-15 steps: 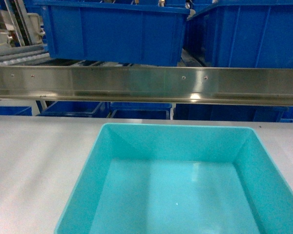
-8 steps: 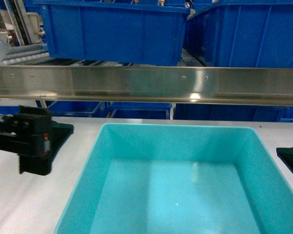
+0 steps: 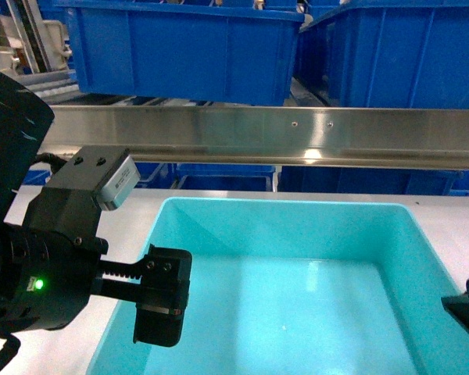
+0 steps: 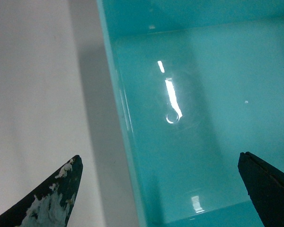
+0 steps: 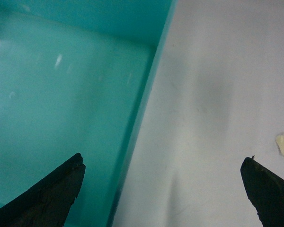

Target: Organize blue bins on left shelf correctly

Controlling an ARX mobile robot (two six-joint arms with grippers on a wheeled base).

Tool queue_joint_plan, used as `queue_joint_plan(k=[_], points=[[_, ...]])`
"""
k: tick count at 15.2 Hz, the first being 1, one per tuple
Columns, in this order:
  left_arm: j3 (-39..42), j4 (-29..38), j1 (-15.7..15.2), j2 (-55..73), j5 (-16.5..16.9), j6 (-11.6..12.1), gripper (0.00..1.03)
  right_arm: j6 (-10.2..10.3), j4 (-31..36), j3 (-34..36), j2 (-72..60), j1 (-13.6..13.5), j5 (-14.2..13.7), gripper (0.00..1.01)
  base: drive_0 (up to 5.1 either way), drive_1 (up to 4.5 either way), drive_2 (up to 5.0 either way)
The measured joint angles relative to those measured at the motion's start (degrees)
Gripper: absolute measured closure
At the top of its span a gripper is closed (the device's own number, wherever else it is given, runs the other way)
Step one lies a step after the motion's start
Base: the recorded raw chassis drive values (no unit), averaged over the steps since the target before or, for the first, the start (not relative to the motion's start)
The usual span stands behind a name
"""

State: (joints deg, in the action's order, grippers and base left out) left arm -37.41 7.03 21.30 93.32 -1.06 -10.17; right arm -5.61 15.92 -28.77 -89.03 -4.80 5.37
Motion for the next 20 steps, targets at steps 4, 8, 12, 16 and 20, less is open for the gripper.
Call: queue_joint_plan(k=[4, 8, 12, 16, 20], points=[[1.1, 0.2, 0.3, 5.2, -0.3, -3.0, 0.05, -1.2, 2.1, 1.0, -3.3, 0.0, -0.7, 0.03, 0.0, 0.0, 0.0], [1.7, 1.6, 1.0, 7.3, -1.2, -4.7, 0.05, -1.9, 4.9, 2.3, -6.1, 0.0, -1.7, 0.03, 0.0, 0.0, 0.0], [2.1, 1.2, 2.0, 7.9, -1.7, -5.8, 0.19, -2.2, 5.5, 3.2, -7.1, -0.1, -2.6, 0.12, 0.0, 0.0, 0.0], [2.1, 1.2, 2.6, 8.0, -2.2, -6.1, 0.59, -3.1, 5.2, 3.9, -6.7, -0.5, -2.8, 0.52, 0.0, 0.0, 0.0], [2.3, 2.4, 3.8, 7.9, -2.0, -9.9, 1.01, 0.0, 7.0, 4.4, -6.3, -1.2, -1.7, 0.99, 0.0, 0.0, 0.0]])
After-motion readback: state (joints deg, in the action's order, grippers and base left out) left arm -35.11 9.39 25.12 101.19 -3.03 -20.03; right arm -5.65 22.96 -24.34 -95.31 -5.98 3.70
